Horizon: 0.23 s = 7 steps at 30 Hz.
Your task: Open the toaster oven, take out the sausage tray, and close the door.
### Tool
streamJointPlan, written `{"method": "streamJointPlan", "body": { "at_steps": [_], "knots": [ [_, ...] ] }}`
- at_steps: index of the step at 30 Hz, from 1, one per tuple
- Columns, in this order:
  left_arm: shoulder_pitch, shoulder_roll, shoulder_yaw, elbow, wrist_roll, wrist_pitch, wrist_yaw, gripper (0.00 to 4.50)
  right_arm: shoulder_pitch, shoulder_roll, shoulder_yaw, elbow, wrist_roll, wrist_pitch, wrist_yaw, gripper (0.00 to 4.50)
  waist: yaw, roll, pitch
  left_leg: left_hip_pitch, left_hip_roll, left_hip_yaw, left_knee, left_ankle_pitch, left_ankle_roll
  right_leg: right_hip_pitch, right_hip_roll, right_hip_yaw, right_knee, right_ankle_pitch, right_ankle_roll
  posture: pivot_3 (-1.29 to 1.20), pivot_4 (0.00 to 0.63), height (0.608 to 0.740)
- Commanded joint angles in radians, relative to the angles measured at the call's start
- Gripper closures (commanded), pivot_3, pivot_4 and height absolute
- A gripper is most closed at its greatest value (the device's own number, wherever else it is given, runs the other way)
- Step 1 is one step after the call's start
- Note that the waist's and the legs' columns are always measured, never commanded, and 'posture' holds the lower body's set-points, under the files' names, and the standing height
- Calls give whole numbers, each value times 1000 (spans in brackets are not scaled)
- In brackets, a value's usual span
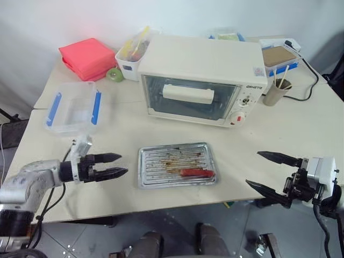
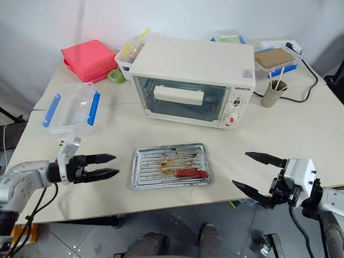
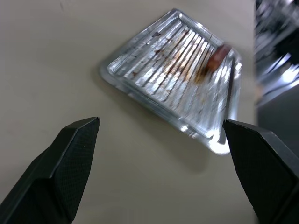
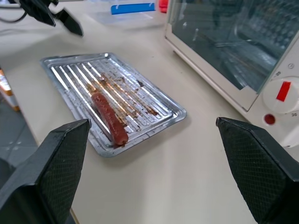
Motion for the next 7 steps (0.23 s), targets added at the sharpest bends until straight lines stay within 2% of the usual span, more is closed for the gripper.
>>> {"method": "streamJointPlan", "body": {
  "at_steps": [1,7],
  "knots": [
    [47,-9,49,6,79,-232,-67,27,-34,-33,36,-9,39,25,58,0,0,0,0,0,0,0,0,0,1,1,0,0,0,0,0,0,150,740],
    [107,-65,86,63,111,-327,-41,27,-93,-28,97,18,9,1,94,0,0,0,0,0,0,1,0,-2,3,1,0,-1,-1,0,1,0,150,740]
  ]
}}
